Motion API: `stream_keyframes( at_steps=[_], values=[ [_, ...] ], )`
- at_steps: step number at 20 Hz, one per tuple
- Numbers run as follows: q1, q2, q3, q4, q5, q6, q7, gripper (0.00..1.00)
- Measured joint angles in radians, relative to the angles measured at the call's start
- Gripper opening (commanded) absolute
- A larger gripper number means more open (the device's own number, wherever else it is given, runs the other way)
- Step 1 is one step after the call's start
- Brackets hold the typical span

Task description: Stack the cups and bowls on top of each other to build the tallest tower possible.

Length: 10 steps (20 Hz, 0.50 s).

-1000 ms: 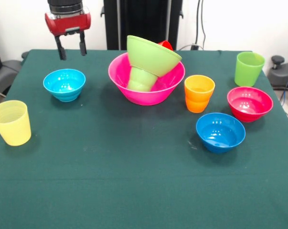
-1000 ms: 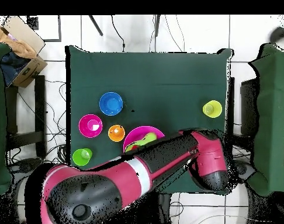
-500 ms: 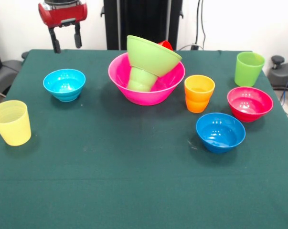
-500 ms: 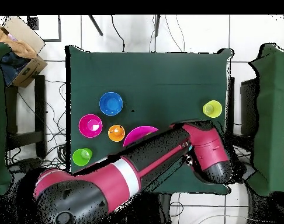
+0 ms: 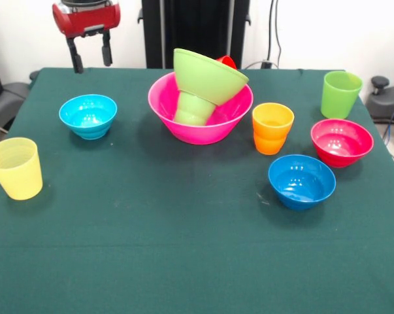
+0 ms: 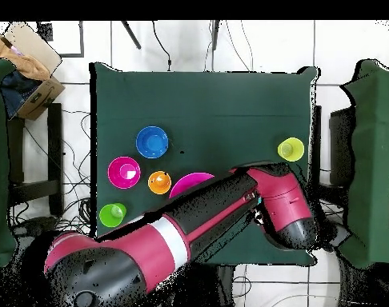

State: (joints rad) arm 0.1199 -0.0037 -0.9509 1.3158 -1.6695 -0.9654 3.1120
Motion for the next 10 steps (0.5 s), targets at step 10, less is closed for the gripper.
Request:
stream_keyframes(
  at_steps=[10],
  values=[
    [-0.022, 0.007, 0.003, 0.0, 0.033, 0.0, 0.0, 1.0]
  ],
)
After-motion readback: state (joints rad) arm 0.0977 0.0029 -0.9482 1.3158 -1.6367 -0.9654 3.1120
